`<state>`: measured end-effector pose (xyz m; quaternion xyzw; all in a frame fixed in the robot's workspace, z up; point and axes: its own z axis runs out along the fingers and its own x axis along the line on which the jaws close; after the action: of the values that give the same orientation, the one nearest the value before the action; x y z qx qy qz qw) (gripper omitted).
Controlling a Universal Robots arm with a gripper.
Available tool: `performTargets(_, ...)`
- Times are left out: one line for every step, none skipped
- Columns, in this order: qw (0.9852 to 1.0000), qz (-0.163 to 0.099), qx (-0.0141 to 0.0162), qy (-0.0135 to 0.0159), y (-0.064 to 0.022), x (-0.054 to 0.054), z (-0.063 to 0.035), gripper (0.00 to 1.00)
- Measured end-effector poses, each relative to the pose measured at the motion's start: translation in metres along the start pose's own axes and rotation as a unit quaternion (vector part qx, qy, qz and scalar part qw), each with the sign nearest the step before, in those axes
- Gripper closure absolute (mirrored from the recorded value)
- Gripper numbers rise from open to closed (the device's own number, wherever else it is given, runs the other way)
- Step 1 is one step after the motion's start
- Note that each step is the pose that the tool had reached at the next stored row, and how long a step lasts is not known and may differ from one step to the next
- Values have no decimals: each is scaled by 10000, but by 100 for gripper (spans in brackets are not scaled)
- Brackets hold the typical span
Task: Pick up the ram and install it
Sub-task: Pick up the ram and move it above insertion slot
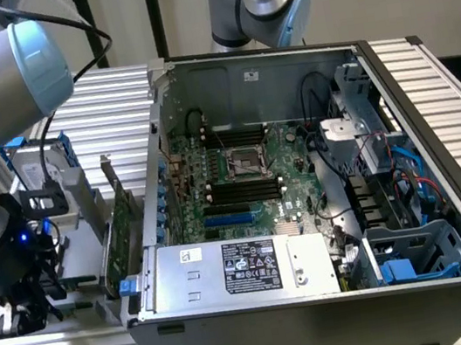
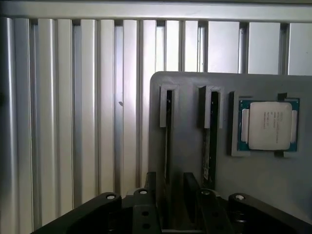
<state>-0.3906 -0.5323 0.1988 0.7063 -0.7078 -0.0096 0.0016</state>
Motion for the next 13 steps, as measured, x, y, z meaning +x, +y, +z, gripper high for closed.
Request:
performTargets(10000,0,-1,12,0,0,11,0)
performTargets(10000,1,-2,27,0,0,21,0)
performTargets(10000,1,-6,46,0,-1,26,0)
performTargets(10000,1,-11,64,0,-3,31,0)
performTargets(10000,2,-15,78,0,-5,35,0)
performTargets(10000,2,-18,87,0,-9,37,0)
performTargets(10000,2,-22,93,0,-13,39,0)
performTargets(9999,2,-24,98,0,-18,39,0)
performTargets(9999,2,-26,102,0,-25,39,0)
performTargets(9999,2,-26,102,0,-33,40,0)
performTargets(9999,2,-26,103,0,-39,39,0)
performTargets(9999,2,-26,103,0,-43,41,0)
performTargets(9999,3,-26,103,1,-45,41,0)
